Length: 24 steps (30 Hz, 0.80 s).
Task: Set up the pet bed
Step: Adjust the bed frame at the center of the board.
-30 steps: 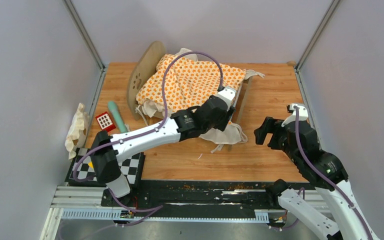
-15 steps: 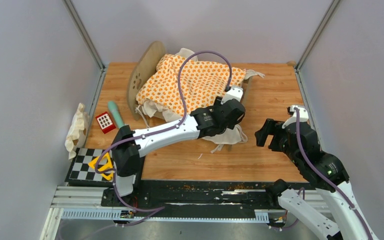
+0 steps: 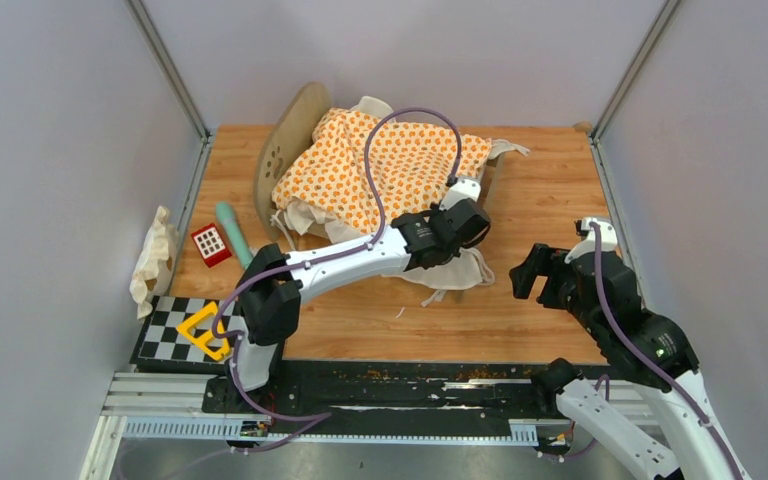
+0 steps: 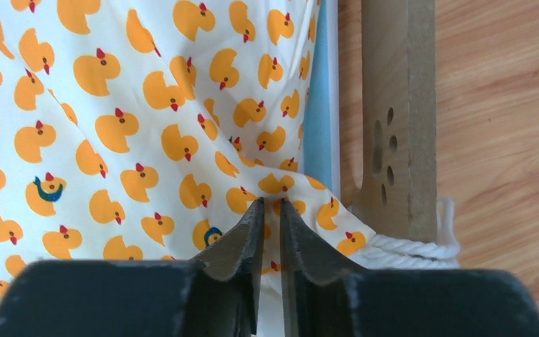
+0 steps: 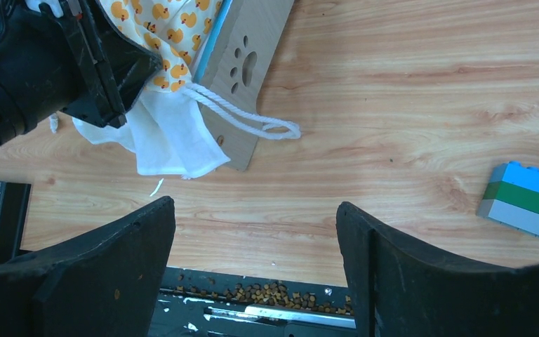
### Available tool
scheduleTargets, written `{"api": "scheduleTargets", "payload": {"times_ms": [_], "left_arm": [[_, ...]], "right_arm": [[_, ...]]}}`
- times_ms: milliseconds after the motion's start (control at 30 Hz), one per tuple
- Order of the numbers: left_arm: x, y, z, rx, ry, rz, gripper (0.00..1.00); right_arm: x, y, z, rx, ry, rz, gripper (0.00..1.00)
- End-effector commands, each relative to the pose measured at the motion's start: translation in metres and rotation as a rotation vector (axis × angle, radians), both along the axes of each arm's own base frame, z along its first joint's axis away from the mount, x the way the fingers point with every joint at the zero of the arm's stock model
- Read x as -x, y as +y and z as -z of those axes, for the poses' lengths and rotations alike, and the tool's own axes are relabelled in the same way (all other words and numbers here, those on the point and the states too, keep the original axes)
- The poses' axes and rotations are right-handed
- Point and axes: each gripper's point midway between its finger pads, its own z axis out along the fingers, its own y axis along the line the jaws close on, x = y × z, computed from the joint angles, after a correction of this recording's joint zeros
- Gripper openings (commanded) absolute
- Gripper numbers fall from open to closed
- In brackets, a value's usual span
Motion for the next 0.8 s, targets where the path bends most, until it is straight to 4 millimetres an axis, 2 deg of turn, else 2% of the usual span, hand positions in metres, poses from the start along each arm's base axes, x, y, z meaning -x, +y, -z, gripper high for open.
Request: {"api": "scheduleTargets", "payload": {"times_ms": [0,33,133,300,333,467,633,767], "left_arm": [[-0.007,-0.006,-0.018,0.084,-0.022,-0.006,0.09],[-0.007,-0.008,-0.021,0.093,-0.027,0.012,0.01],[-0.007,-0.012,-0.034,0.094,-0.051,0.064,0.0],[-0.01,-0.007,-0.047,0.119,-0.045,0.077,0.0],[-0.009,-0.007,-0.047,0.139,-0.033,0.079,0.1],[-0.009,-0.011,-0.055,0.202,-0.029,0.051,0.39],[-0.021,-0.005,-0.062,0.204,-0.063,-0.052,0.51],[-0.029,0.0,-0.052,0.148,-0.069,-0.107,0.68]], "right_arm": [[-0.005,0.004,-0.005,-0.032,-0.024,0.005,0.84],[-0.006,0.005,-0.002,-0.028,-0.021,-0.002,0.84],[-0.009,0.008,0.001,-0.011,-0.021,-0.021,0.84],[-0.011,0.003,0.002,0.004,-0.024,0.005,0.84],[-0.011,0.002,0.001,0.001,-0.028,0.01,0.84],[-0.008,-0.002,-0.001,0.003,-0.039,0.022,0.84],[-0.004,-0.006,-0.001,0.011,-0.032,0.029,0.84],[-0.003,-0.005,0.002,0.006,-0.027,0.022,0.84]]}}
